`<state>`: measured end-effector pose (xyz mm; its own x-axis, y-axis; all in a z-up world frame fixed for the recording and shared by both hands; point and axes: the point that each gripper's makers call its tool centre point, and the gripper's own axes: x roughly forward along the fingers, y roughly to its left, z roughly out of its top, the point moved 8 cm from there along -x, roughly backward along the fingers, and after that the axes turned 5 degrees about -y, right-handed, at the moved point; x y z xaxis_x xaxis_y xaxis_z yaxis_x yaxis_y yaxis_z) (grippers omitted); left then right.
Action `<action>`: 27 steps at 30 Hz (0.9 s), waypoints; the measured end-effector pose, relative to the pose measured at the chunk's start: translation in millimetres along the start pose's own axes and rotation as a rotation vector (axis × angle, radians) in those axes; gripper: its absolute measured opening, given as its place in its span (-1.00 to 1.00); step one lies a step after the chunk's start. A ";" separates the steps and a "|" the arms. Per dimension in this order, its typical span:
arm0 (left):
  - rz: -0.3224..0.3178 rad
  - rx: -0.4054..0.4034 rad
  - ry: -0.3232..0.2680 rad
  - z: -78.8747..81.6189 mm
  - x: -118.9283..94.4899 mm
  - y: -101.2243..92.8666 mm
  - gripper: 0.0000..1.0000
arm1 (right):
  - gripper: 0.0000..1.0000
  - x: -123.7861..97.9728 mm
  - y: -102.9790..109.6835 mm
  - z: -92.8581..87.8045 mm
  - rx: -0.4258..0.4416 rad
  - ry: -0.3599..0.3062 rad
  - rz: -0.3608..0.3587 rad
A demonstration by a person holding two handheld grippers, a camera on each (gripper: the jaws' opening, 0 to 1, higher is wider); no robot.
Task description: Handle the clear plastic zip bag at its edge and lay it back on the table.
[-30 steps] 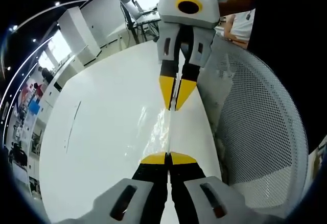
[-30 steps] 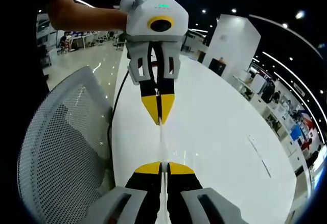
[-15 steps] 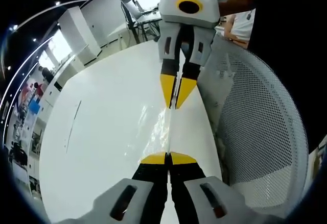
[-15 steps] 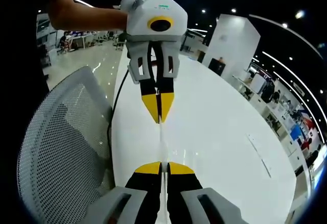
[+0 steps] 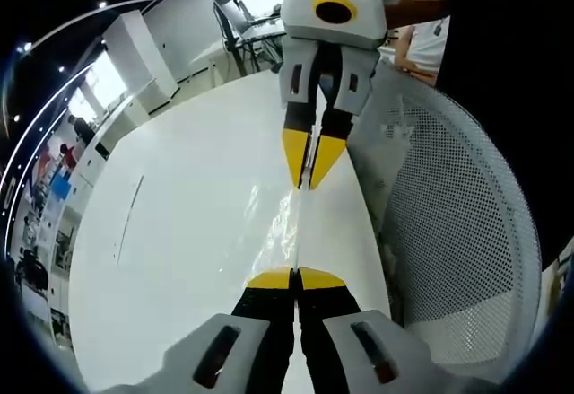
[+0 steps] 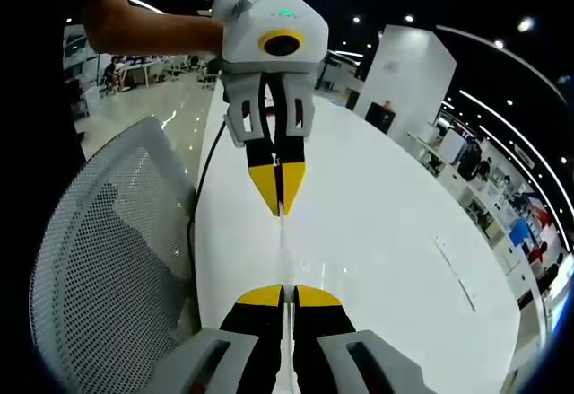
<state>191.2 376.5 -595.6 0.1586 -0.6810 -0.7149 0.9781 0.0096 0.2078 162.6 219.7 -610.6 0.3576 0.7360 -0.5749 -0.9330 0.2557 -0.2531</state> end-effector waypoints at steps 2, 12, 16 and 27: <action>0.000 -0.001 0.000 -0.2 -0.1 0.0 -1.00 | -1.00 0.0 -0.1 0.1 0.000 0.000 -0.001; 0.003 -0.011 0.007 -1.3 -0.7 -0.4 -1.00 | -1.00 0.0 0.5 0.0 0.000 -0.001 0.000; 0.004 -0.010 0.009 -1.9 -0.9 -0.2 -1.00 | -1.00 -0.1 0.6 -0.1 0.000 -0.001 0.000; 0.008 -0.012 0.011 -2.5 -1.6 0.3 -1.00 | -1.00 -0.5 0.7 -1.2 0.002 -0.001 -0.002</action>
<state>191.6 379.4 -596.1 0.1682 -0.6725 -0.7208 0.9783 0.0240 0.2058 161.8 218.8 -611.4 0.3597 0.7360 -0.5735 -0.9323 0.2586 -0.2529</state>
